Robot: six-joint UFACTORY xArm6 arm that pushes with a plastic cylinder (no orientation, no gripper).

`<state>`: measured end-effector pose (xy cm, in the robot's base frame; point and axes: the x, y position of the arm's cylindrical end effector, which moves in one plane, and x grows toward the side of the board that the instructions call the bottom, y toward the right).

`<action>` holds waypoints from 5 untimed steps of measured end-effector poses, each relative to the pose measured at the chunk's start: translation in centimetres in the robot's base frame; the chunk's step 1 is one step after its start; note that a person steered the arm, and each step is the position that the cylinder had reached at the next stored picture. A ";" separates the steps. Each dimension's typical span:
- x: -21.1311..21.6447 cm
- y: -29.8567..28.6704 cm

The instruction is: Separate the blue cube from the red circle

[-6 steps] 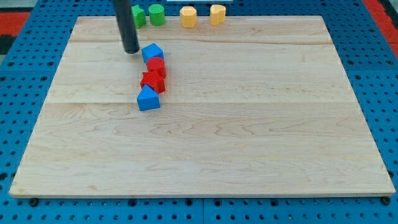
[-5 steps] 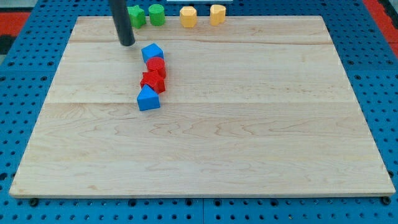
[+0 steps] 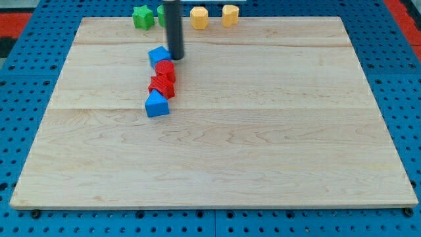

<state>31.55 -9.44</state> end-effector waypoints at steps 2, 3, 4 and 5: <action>-0.2 -2.2; -4.5 -4.9; -4.3 -13.5; 2.2 -18.0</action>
